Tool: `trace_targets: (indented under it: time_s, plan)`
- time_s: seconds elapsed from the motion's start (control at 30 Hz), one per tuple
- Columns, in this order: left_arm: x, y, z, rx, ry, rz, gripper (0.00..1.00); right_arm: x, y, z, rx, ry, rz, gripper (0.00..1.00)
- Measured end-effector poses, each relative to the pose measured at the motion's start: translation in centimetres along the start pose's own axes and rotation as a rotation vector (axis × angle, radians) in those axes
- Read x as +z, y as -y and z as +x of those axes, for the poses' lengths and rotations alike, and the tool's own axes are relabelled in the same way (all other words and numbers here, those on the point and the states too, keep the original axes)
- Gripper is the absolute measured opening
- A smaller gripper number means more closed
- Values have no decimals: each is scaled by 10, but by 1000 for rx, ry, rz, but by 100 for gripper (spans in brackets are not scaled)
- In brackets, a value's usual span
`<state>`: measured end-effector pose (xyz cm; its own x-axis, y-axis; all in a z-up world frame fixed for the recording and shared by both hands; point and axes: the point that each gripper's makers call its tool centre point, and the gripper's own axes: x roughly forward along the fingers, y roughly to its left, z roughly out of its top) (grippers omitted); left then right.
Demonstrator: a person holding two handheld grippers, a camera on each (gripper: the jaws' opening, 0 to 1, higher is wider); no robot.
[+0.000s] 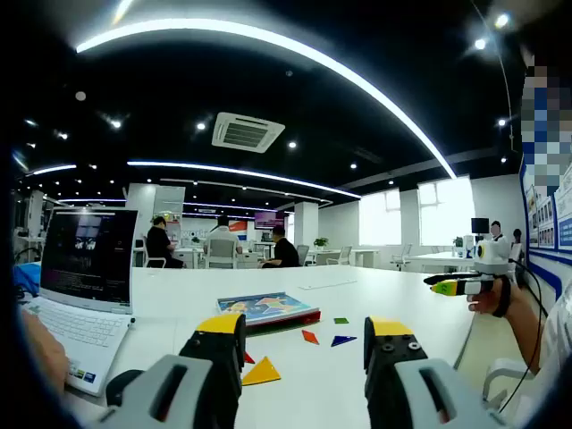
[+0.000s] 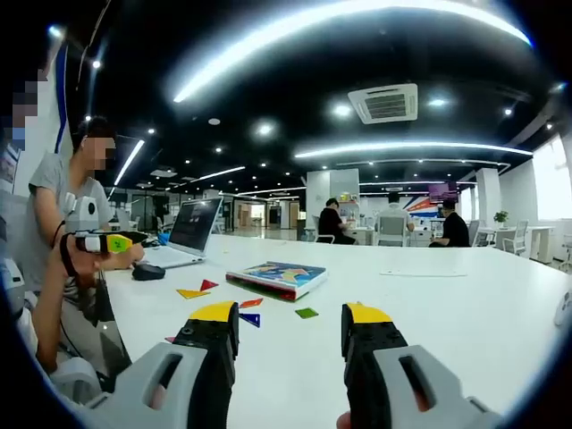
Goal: Pick up the tangram pieces one by one and place each piece onto its matching region on the pattern sheet, fitting the shapes together until the outline on the sheet is completely filled by the tangram pieces
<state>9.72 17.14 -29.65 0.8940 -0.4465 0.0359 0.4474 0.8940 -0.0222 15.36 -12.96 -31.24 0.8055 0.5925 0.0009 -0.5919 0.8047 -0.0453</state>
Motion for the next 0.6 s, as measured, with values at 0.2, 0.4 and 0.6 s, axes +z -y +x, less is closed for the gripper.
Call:
trace_targets:
  time_s: [0.2, 0.4, 0.6]
  plan:
    - [0, -1, 0, 0, 2, -2, 54, 10, -4, 1, 7, 24, -17, 48]
    - [1, 0, -2, 2, 5, 5, 54, 9, -4, 3, 9, 19, -16, 48]
    - [2, -4, -4, 9, 10, 3, 54, 7, -4, 4, 6, 11, -16, 48]
